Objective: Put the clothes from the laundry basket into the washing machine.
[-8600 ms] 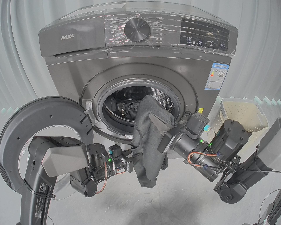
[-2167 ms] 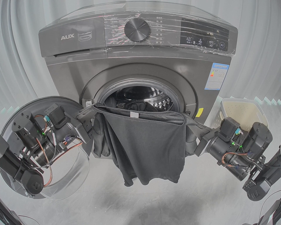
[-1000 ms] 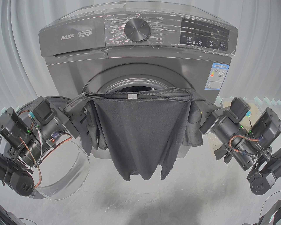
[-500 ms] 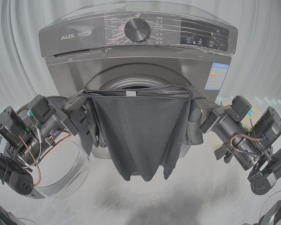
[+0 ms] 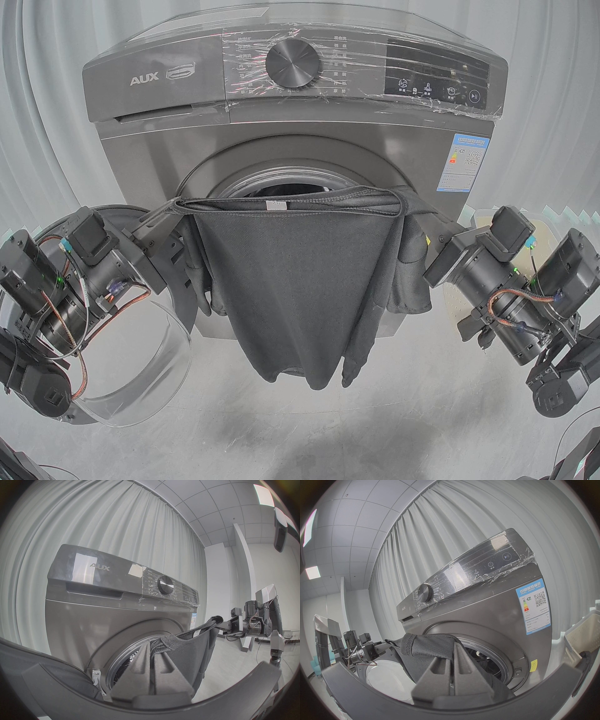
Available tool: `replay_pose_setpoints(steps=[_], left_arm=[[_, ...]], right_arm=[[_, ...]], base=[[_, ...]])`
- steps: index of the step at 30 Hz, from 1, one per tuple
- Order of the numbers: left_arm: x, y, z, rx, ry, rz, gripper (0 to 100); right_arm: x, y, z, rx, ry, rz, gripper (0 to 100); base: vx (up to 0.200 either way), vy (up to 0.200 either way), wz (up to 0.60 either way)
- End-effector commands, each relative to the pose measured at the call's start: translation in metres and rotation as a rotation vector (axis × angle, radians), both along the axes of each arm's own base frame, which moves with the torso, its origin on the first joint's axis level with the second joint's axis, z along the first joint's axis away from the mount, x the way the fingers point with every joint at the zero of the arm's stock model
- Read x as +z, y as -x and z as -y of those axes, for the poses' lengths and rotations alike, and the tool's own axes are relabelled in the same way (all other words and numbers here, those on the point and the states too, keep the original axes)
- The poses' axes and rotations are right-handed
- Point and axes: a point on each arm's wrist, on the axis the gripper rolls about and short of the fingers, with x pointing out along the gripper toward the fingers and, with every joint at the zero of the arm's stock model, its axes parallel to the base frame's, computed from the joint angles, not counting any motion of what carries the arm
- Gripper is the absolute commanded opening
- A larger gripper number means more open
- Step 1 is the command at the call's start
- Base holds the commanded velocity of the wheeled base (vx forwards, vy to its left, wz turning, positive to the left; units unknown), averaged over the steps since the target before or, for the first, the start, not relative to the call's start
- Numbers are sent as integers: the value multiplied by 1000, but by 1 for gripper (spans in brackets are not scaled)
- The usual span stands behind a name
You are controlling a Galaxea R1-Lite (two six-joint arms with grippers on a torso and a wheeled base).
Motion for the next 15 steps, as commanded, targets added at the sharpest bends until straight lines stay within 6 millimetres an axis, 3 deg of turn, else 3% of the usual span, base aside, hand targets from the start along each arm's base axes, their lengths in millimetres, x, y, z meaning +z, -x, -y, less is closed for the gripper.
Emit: replay_pose_setpoints(steps=[1,7,15], left_arm=[[-1,-1,1,-3,-1,-5,0],[-1,0,3,-11,1,-6,0],[-12,-8,21,-52,-7,-46,0]], right_arm=[[-5,-2,-4,6,10,-16,0],[-9,0,-7,20,14,-29,0],[-38,-3,-19,44,60,-127,0]], base=[[0,0,0],[0,0,0],[0,0,0]])
